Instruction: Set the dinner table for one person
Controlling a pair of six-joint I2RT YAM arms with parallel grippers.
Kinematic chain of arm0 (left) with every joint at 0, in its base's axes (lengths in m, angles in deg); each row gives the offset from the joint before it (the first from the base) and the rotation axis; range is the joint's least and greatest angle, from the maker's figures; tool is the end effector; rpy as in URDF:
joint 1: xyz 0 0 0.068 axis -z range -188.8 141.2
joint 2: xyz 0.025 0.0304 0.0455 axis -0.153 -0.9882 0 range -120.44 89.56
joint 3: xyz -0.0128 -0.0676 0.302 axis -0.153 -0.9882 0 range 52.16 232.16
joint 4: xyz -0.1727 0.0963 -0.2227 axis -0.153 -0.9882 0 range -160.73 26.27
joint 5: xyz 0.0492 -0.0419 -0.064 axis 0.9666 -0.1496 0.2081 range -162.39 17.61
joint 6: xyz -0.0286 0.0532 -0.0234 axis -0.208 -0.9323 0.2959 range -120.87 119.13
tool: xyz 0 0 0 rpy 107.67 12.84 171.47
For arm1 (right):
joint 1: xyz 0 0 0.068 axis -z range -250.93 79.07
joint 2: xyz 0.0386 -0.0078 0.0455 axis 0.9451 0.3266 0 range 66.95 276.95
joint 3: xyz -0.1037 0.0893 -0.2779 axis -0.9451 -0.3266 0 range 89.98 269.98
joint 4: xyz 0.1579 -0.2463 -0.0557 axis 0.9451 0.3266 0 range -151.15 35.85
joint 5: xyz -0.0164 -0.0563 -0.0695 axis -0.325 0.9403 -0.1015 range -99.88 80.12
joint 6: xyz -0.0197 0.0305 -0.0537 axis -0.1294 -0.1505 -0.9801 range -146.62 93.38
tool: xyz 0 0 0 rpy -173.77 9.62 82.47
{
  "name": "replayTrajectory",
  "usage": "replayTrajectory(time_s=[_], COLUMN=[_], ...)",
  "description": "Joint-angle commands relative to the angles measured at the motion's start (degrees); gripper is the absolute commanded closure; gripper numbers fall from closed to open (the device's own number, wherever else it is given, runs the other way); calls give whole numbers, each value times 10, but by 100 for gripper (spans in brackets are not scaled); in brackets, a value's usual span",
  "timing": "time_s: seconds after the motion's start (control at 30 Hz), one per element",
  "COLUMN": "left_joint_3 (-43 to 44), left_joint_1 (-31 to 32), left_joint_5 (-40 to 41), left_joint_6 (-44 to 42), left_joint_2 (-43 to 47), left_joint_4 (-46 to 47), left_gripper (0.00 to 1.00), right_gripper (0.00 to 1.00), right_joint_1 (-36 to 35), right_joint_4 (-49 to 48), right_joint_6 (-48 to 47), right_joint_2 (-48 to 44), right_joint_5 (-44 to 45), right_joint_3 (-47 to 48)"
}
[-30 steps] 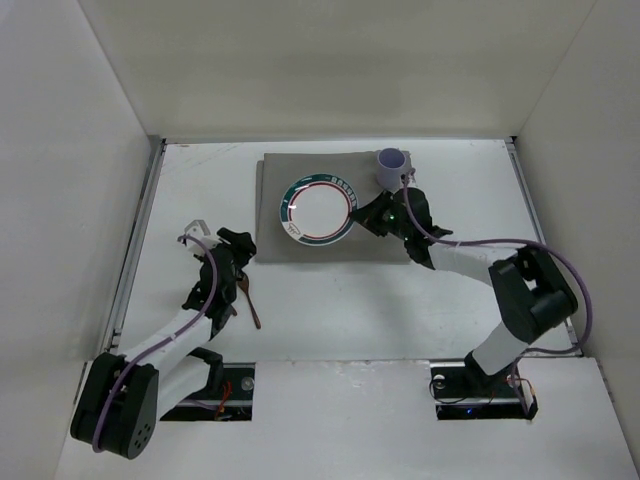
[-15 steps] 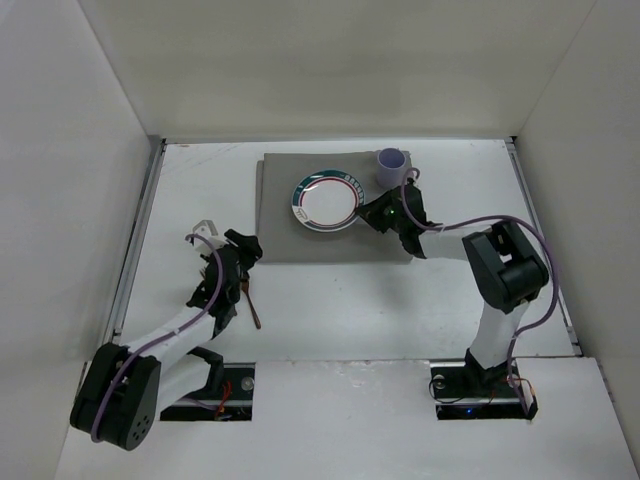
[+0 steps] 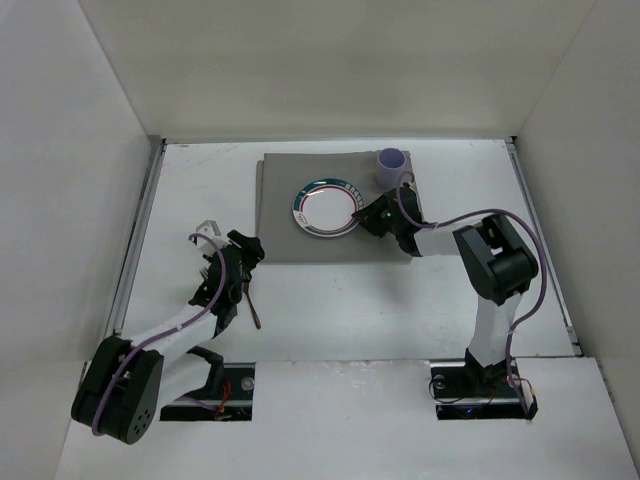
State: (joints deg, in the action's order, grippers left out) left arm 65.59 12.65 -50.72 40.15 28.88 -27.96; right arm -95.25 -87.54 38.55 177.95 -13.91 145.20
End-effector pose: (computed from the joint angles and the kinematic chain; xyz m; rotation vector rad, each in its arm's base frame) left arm 0.2184 -0.0658 0.1853 -0.5698 1.6856 -0.4574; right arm 0.4047 0.1868 0.1337 0.7415 2.1239 0.9818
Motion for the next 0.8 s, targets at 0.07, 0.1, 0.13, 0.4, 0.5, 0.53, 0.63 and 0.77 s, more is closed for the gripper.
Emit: replayTrajectory(time_s=[0.07, 0.1, 0.13, 0.4, 0.5, 0.53, 0.63, 0.77], left_joint_3=[17, 19, 20, 67, 102, 112, 140, 171], left_joint_1=[6, 6, 6, 54, 94, 104, 133, 151], left_joint_5=[14, 15, 15, 102, 148, 160, 177, 148], left_joint_6=[-8, -9, -11, -48, -68, -68, -39, 72], left_joint_2=[0, 0, -1, 21, 64, 75, 109, 123], left_joint_4=[32, 28, 25, -95, -228, -275, -465, -674], left_gripper=[50, 50, 50, 54, 54, 54, 55, 63], right_gripper=[60, 57, 55, 38, 34, 33, 38, 80], right_joint_1=[3, 2, 2, -2, -5, -8, -17, -37], right_joint_4=[22, 34, 47, 108, 131, 134, 134, 136], right_joint_6=[-29, -39, -49, -131, -167, -180, -205, -245], right_joint_2=[-32, -35, -41, -151, -209, -228, -289, -353], right_joint_5=[-26, -30, -32, 41, 69, 76, 89, 92], right_joint_3=[23, 23, 23, -33, -60, -72, -113, -158])
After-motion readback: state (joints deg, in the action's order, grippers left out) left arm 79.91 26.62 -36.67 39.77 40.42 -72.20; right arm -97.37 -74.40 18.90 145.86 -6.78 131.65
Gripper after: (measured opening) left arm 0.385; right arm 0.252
